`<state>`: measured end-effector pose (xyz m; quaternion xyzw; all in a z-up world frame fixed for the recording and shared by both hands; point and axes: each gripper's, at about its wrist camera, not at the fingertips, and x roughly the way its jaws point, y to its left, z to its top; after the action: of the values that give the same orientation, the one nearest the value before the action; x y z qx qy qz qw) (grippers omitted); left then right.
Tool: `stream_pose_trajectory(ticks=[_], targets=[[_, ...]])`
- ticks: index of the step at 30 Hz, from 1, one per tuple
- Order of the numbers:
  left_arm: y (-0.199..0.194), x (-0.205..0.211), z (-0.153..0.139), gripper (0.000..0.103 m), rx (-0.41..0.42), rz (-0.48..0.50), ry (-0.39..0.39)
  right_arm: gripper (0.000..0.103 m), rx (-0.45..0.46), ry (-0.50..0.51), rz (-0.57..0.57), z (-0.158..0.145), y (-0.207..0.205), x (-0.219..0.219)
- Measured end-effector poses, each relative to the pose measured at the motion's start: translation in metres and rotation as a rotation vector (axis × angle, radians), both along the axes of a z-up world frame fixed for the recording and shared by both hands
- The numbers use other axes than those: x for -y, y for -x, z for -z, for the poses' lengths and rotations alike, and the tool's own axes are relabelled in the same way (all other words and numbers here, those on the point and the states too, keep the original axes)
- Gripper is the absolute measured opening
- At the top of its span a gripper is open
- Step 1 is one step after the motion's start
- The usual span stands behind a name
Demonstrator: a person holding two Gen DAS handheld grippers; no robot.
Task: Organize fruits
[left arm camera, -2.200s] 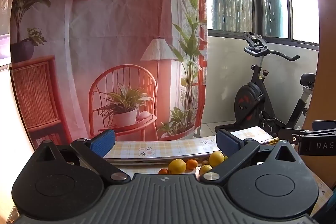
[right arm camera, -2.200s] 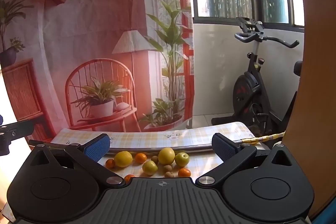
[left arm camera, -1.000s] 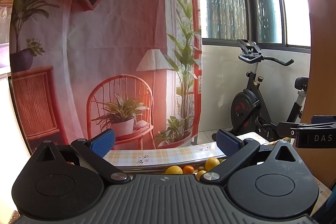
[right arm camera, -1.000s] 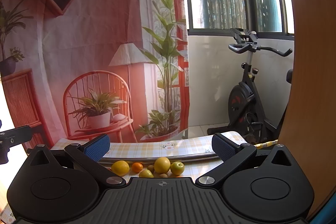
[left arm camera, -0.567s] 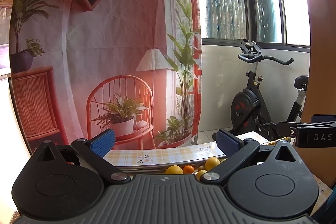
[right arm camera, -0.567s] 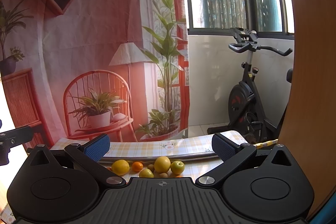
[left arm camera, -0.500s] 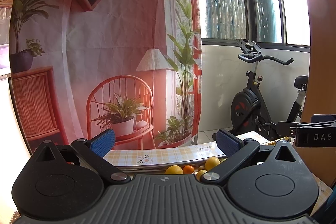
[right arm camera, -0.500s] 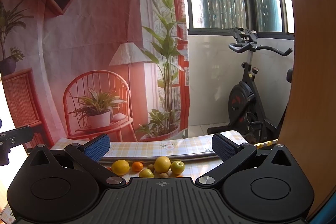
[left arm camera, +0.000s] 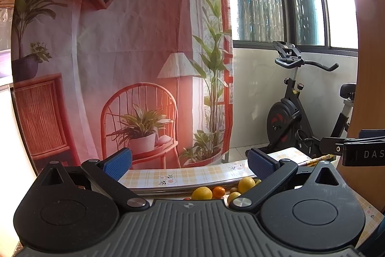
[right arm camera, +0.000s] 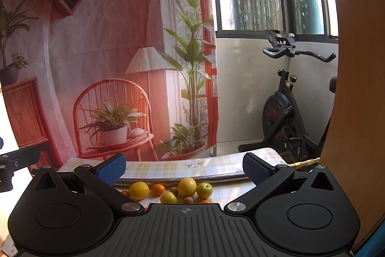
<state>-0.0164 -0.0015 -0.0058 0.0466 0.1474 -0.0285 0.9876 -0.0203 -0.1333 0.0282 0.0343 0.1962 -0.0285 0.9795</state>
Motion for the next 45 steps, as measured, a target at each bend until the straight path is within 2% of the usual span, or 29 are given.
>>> stream_pose_trajectory(ticks=[7, 12, 15, 22, 26, 31, 40, 42, 45], targets=[[-0.018, -0.01, 0.009, 0.103, -0.027, -0.007, 0.0, 0.103, -0.013, 0.006, -0.011, 0.007, -0.009, 0.003], [-0.04, -0.02, 0.023, 0.103, -0.071, 0.008, 0.028, 0.103, -0.006, 0.039, -0.003, 0.021, -0.026, 0.01], [-0.054, -0.026, 0.032, 0.103, -0.099, 0.007, 0.034, 0.103, -0.032, 0.072, -0.005, 0.036, -0.044, 0.015], [-0.084, -0.04, 0.056, 0.103, -0.125, 0.017, 0.047, 0.103, -0.118, 0.052, -0.024, 0.083, -0.087, 0.031], [-0.098, -0.046, 0.073, 0.103, -0.123, -0.013, 0.009, 0.103, -0.154, 0.011, -0.031, 0.109, -0.105, 0.042], [-0.111, -0.053, 0.092, 0.103, -0.136, 0.009, 0.053, 0.103, -0.2, -0.034, -0.036, 0.135, -0.126, 0.056], [-0.132, -0.041, 0.115, 0.098, -0.166, 0.035, -0.088, 0.103, -0.25, -0.038, -0.052, 0.17, -0.148, 0.066], [-0.135, -0.039, 0.12, 0.097, -0.167, 0.049, -0.096, 0.103, -0.257, -0.038, -0.063, 0.176, -0.151, 0.066], [-0.136, -0.043, 0.126, 0.097, -0.147, 0.083, -0.048, 0.099, -0.267, -0.03, -0.08, 0.186, -0.159, 0.067]])
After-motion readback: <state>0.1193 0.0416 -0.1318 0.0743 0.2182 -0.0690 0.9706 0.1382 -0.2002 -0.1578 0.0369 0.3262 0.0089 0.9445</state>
